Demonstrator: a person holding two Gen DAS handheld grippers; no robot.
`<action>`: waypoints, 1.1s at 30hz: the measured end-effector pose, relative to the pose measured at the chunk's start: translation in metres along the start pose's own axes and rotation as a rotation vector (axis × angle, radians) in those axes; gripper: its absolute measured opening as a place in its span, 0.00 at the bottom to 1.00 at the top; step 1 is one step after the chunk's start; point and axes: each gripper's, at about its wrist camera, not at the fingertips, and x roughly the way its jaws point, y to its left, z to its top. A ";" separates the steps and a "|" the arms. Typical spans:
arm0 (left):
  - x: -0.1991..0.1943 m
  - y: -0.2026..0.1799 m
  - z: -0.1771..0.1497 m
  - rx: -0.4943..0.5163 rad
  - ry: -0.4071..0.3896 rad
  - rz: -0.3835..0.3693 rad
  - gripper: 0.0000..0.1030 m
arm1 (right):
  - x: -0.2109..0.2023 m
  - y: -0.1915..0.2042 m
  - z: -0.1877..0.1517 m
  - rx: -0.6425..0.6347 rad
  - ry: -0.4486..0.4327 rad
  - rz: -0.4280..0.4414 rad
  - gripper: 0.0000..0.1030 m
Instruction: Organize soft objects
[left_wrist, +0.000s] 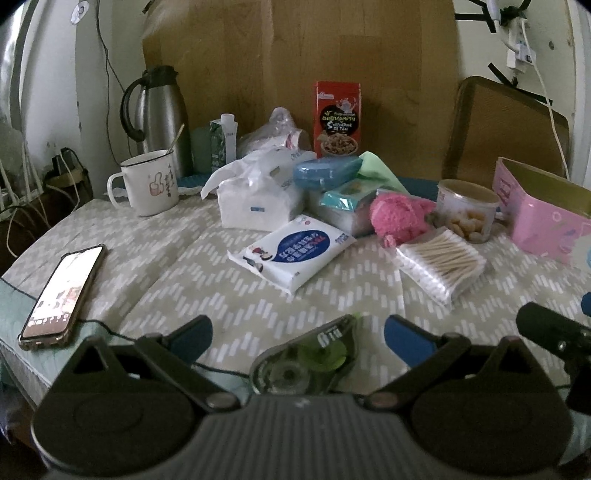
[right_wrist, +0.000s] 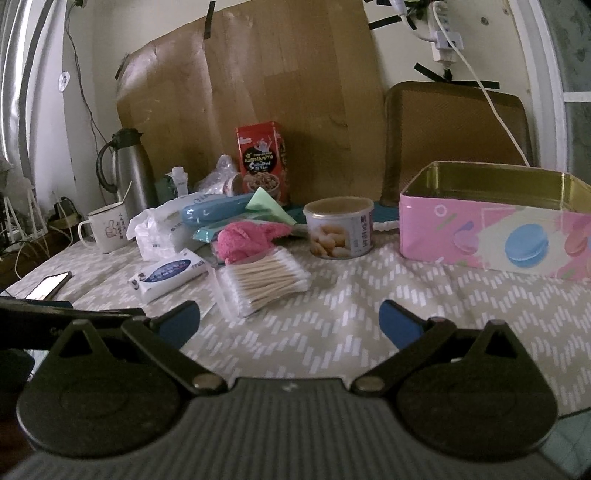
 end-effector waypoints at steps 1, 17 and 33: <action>0.000 0.001 0.000 -0.001 0.000 -0.002 1.00 | 0.000 0.000 0.000 -0.002 -0.002 0.000 1.00; 0.000 0.003 -0.005 0.021 -0.042 0.011 1.00 | 0.003 0.014 -0.001 -0.050 0.002 0.003 0.97; 0.003 0.023 -0.009 -0.004 -0.078 0.009 1.00 | 0.014 0.037 -0.002 -0.121 0.022 0.014 0.87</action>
